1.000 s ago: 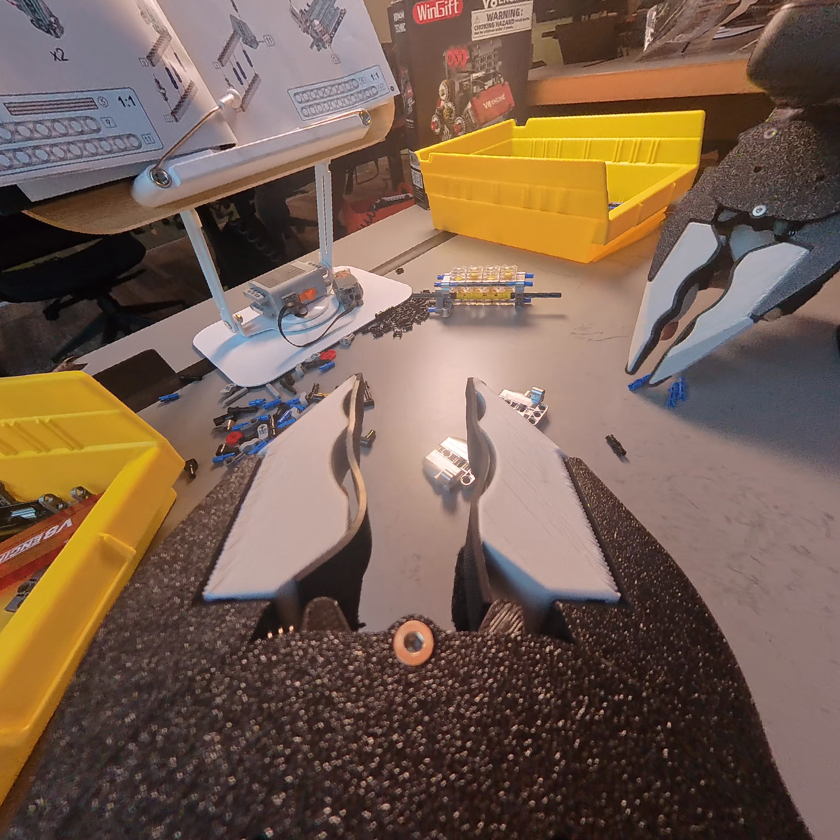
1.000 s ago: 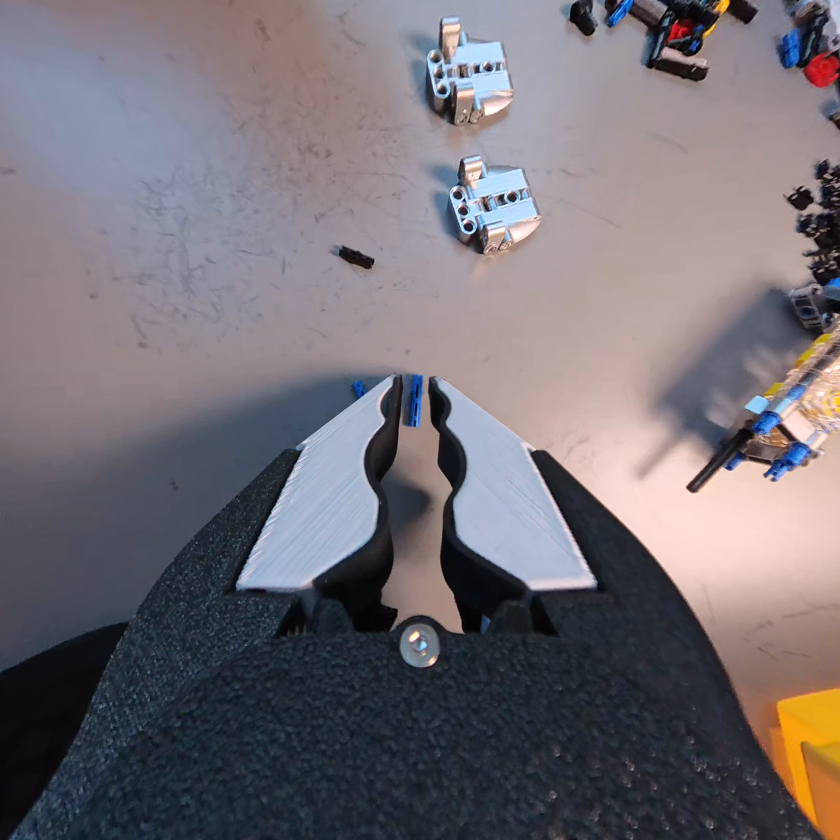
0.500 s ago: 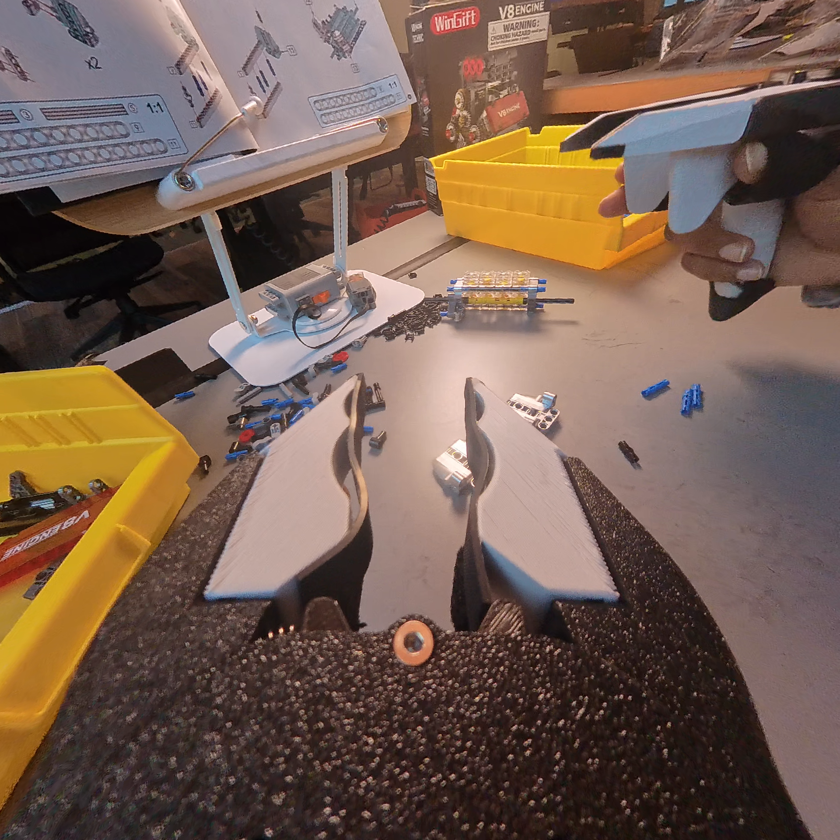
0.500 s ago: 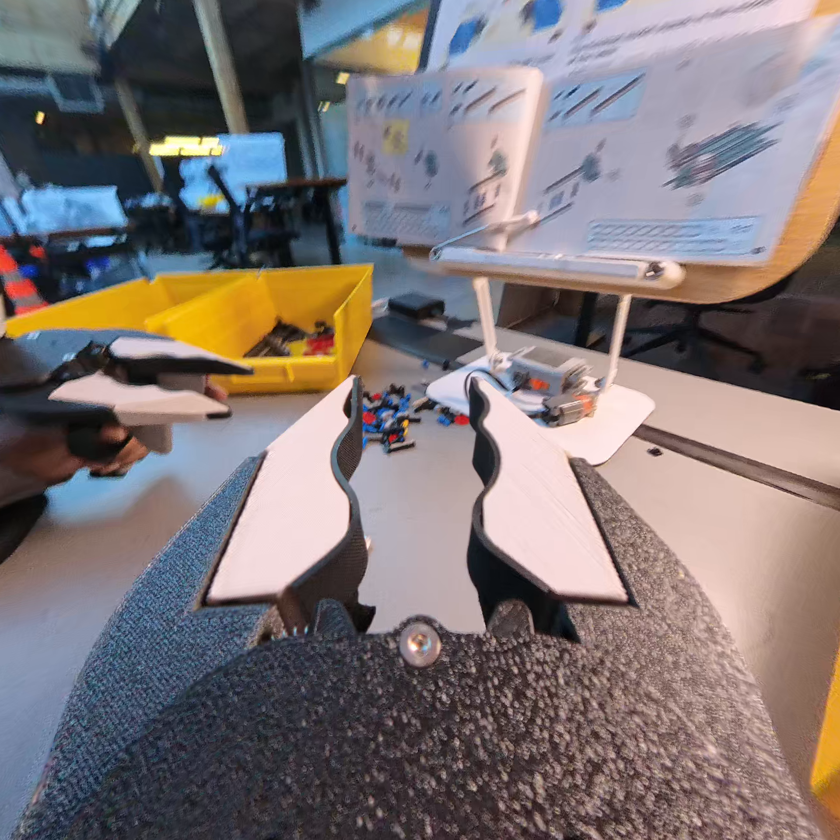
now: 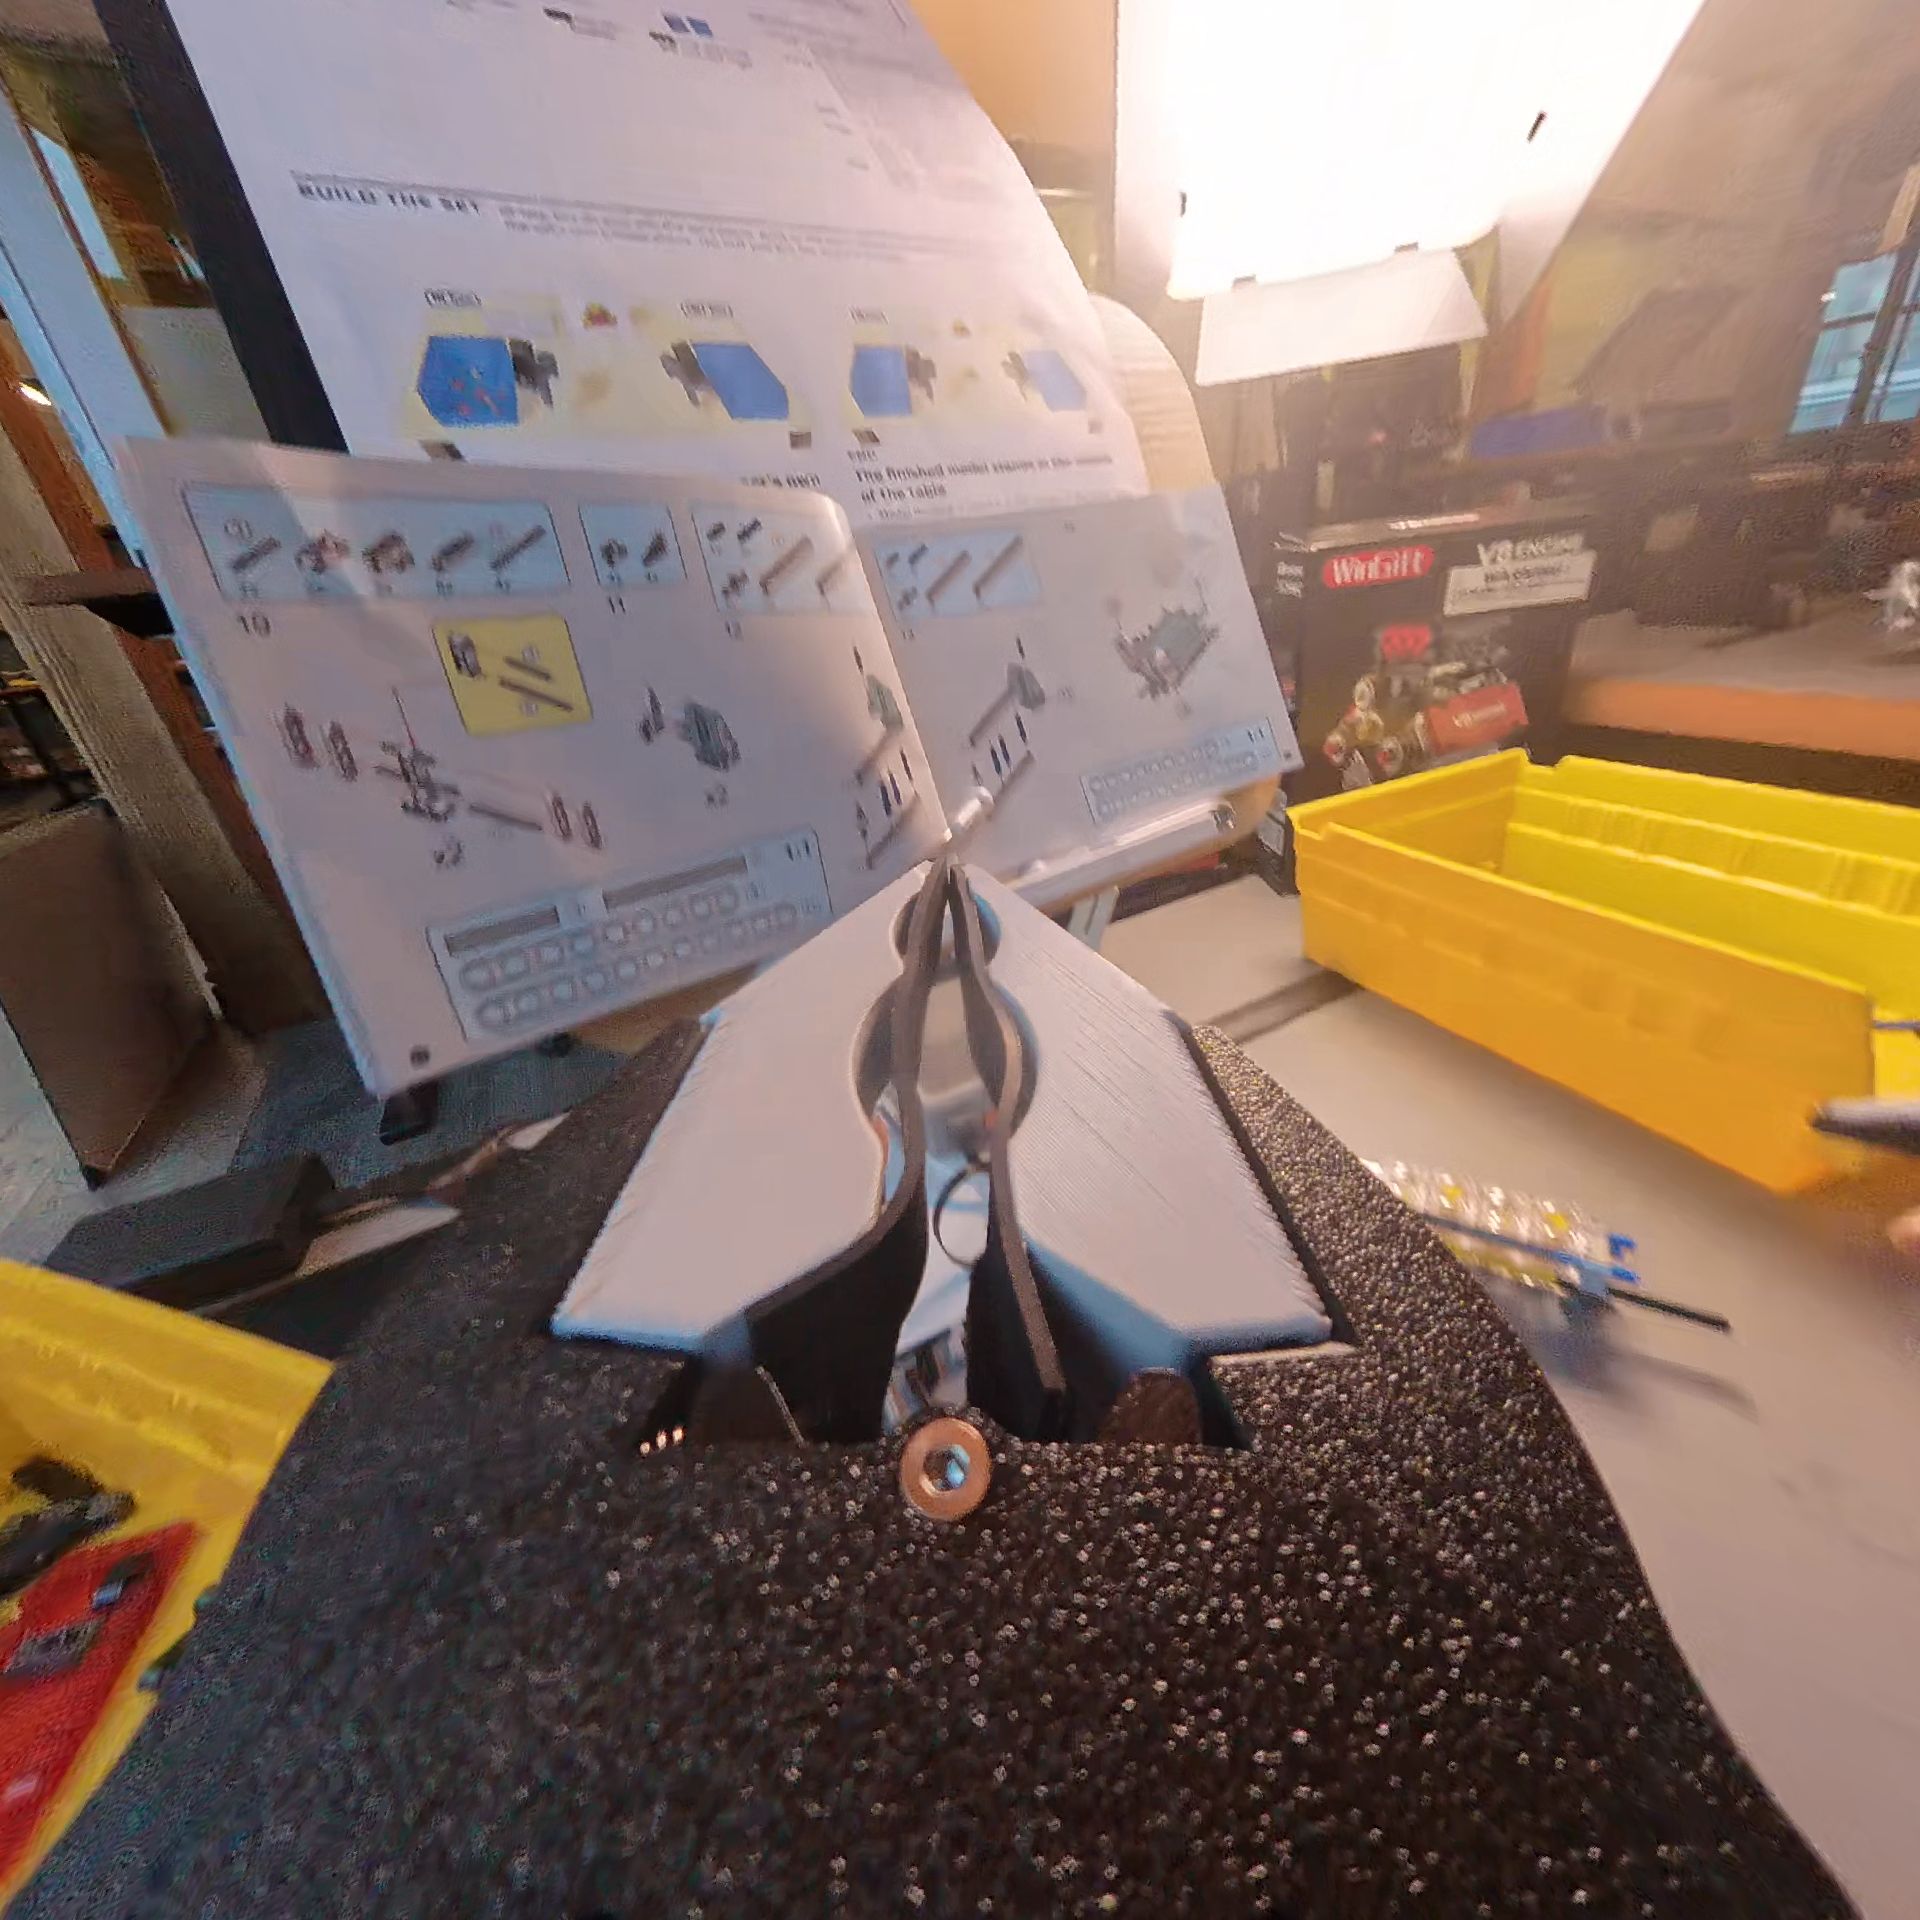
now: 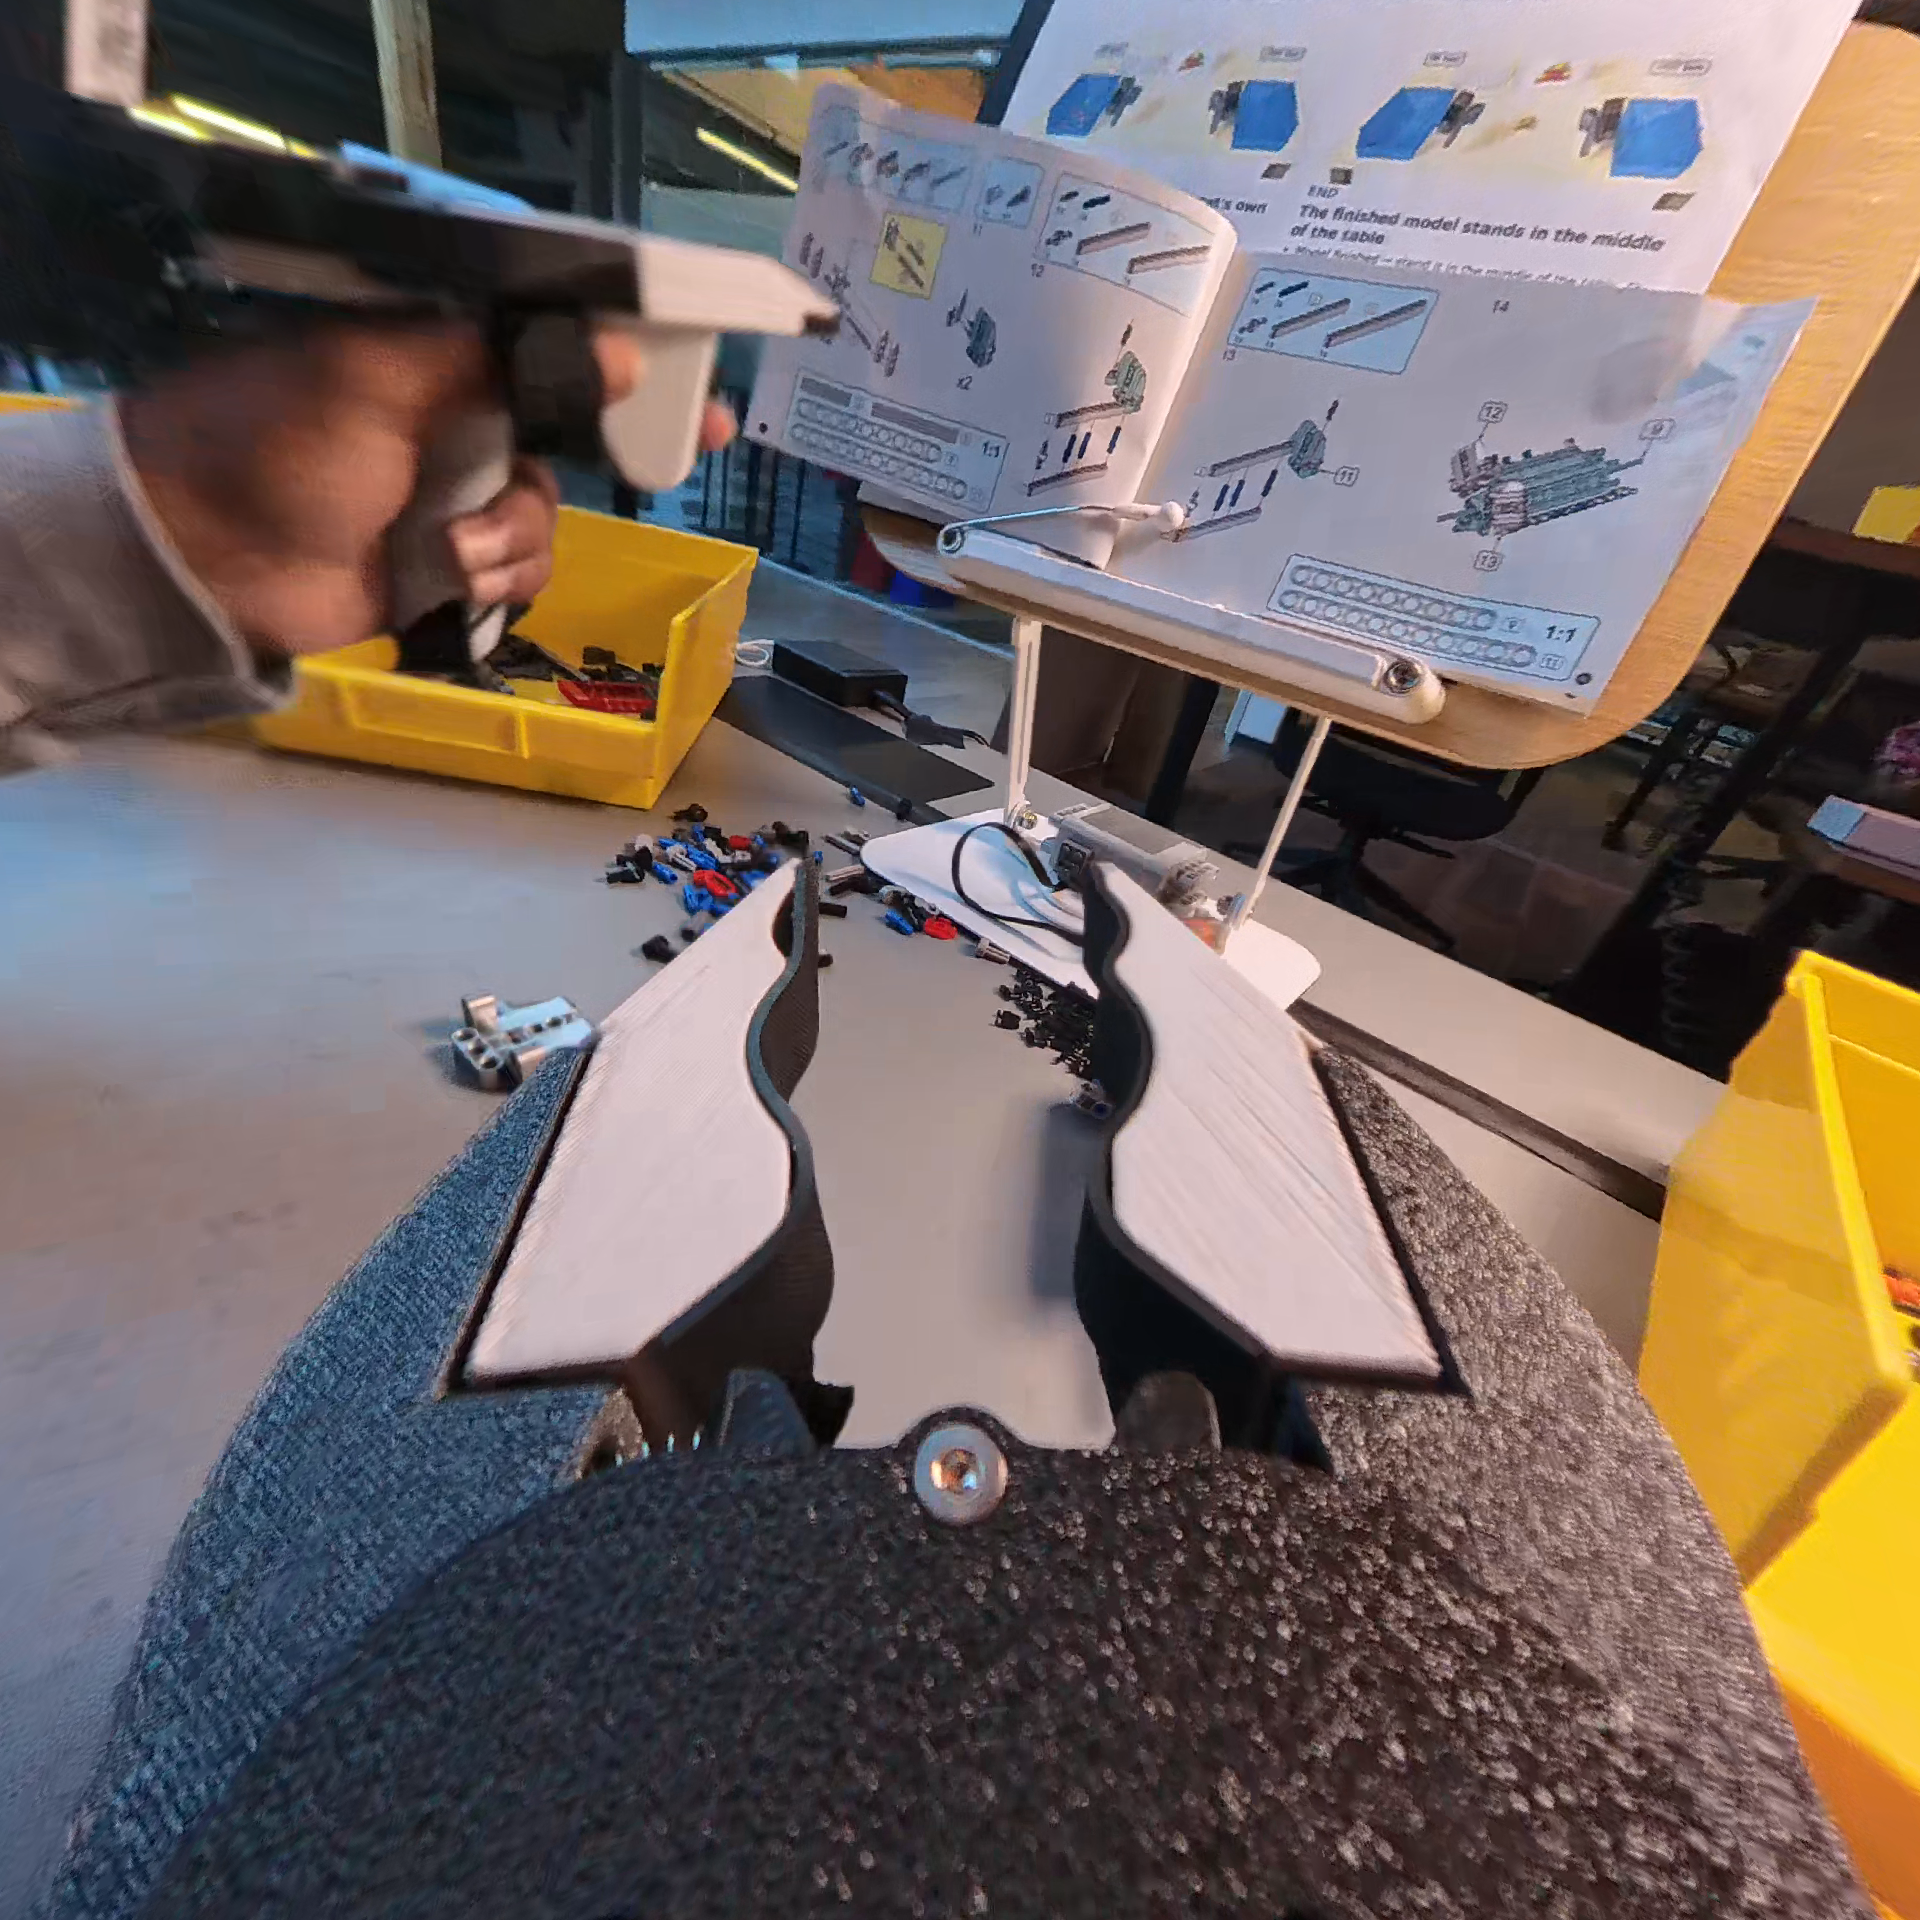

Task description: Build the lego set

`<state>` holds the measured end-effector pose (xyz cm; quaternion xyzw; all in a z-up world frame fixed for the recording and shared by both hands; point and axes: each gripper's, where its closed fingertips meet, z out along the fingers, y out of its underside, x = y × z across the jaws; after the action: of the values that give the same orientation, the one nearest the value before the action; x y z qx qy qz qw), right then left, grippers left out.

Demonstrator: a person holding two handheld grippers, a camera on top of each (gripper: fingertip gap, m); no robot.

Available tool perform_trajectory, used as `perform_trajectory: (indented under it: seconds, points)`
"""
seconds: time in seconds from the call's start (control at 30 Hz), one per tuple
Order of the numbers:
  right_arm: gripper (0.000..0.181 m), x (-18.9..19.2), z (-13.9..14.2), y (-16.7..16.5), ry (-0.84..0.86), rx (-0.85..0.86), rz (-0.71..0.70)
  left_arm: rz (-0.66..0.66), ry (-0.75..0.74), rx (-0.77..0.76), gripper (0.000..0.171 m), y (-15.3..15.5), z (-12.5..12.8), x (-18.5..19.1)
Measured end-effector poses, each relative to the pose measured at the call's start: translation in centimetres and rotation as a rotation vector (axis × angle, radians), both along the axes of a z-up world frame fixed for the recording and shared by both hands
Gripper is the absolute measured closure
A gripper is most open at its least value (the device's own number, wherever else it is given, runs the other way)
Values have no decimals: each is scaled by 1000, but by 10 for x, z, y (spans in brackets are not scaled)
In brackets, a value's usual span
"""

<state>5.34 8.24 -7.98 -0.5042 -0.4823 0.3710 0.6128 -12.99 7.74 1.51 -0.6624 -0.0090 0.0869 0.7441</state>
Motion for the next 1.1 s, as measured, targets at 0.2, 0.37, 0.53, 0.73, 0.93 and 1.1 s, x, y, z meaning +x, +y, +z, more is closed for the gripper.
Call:
perform_trajectory:
  seconds: [0.2,0.37,0.53,0.73,0.93,1.1]
  points:
    - [132,-6,-14,-9,-91,102,25,115,29,68,171,62,37,-42]
    - [132,-8,-17,-13,-111,106,62,174,66,66,171,79,37,-60]
    - [134,-10,-18,-14,-116,93,78,194,89,87,171,77,42,-65]
    - [135,-10,-18,-15,-118,99,80,181,89,76,171,74,42,-65]
    - [135,-10,-19,-14,-122,103,73,109,87,30,171,44,21,-47]
    - [134,-10,-19,-14,-123,103,71,93,67,-36,171,-11,-11,-41]
